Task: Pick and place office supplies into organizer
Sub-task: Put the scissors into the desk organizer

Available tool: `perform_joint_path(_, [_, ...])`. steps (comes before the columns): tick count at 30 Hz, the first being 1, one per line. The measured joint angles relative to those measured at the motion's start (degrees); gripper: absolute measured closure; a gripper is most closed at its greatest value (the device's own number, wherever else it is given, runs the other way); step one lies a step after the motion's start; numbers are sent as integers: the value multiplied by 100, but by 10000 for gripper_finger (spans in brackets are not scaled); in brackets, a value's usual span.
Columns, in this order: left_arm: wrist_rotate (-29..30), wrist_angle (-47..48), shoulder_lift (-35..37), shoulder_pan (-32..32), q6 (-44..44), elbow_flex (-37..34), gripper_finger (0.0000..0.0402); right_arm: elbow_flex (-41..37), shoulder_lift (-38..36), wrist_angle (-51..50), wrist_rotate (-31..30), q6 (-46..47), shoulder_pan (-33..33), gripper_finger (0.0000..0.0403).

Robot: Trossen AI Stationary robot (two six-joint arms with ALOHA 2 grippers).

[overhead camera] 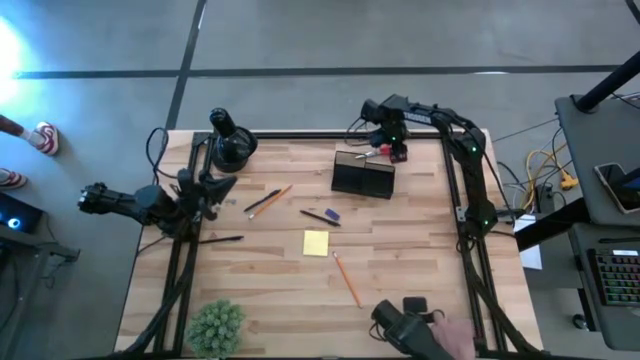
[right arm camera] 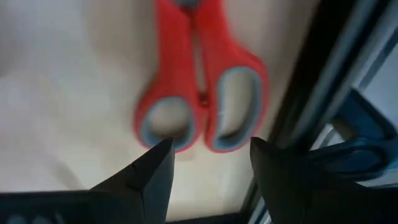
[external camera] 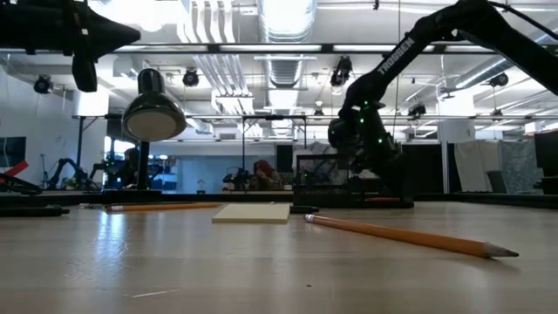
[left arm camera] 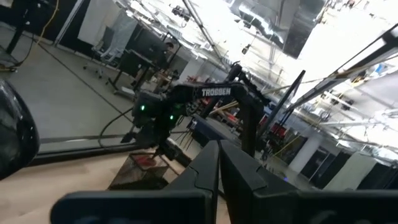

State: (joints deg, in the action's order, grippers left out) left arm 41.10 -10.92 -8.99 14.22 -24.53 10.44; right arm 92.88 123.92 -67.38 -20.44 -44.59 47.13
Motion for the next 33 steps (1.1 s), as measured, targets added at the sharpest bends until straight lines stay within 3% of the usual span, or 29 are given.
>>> perform_joint_path(6, [-2,-2,-4,0,-2,0,402,-71,13,376,395,-231,66,204])
perform_joint_path(16, [-2,-4,2,0,-18,0,402,-472,-31,903,330,-688,142,206])
perform_joint_path(27, [-1,-7,2,0,-16,0,402,-656,-29,959,896,-424,227,266])
perform_joint_path(33, [40,-9,4,0,-13,0,402,-832,-57,1038,832,-281,141,305])
